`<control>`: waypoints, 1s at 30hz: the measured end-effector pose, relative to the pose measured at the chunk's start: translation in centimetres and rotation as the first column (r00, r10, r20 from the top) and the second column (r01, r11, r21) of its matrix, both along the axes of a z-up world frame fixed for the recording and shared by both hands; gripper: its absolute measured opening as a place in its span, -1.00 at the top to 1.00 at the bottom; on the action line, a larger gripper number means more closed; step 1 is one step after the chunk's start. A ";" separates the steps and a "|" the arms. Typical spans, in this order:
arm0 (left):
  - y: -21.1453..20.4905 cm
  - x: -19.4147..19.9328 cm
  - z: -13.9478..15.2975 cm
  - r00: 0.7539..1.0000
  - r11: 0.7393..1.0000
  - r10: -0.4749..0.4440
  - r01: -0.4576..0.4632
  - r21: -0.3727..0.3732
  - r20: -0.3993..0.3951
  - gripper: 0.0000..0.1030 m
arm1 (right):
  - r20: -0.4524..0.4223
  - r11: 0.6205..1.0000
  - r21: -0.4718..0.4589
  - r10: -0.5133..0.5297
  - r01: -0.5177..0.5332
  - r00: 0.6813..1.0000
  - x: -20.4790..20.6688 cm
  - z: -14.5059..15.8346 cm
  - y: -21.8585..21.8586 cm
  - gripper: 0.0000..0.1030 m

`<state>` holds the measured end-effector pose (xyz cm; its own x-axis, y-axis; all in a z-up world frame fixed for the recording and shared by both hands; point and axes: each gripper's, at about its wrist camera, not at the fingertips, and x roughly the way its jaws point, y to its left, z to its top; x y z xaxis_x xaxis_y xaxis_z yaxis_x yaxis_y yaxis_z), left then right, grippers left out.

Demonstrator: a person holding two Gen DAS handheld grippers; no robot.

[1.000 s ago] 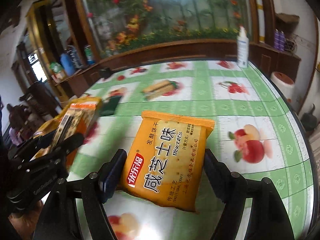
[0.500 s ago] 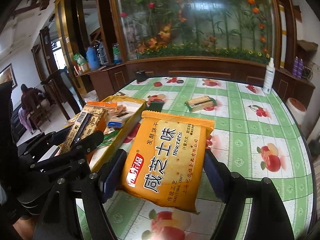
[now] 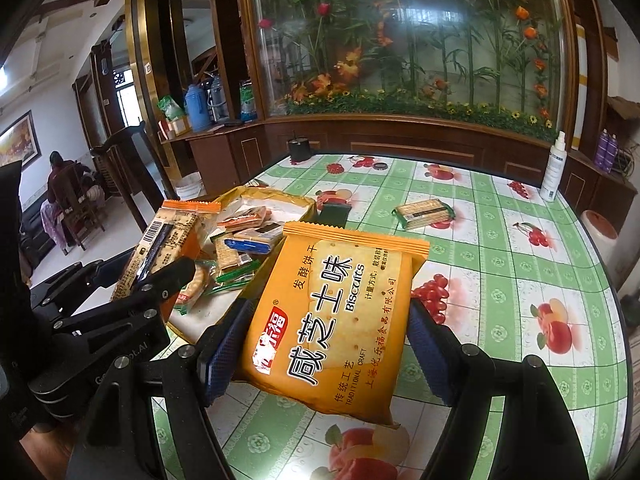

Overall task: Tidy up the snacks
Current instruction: 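Carry the tan cracker pack and yellow biscuit bag over the white box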

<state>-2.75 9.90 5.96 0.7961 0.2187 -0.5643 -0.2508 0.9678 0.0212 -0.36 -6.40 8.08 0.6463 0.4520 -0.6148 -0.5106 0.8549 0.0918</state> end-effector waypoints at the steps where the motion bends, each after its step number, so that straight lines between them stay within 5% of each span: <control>1: 0.1 0.0 -0.1 1.000 1.000 0.003 -0.003 0.001 -0.002 -0.02 | 0.001 1.000 -0.001 0.002 -0.002 1.000 0.0 0.0 0.1 -0.51; 30: 5.5 -0.6 -0.5 0.995 0.995 0.103 -0.103 -0.014 0.000 -0.02 | 0.015 0.995 -0.026 0.101 -0.100 0.995 0.9 -0.3 6.4 -0.51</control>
<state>-3.33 15.42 5.42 0.7703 0.2914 -0.5672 -0.3488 0.9372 0.0076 0.57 0.02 7.81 0.6085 0.5001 -0.6161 -0.5954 0.8010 0.0620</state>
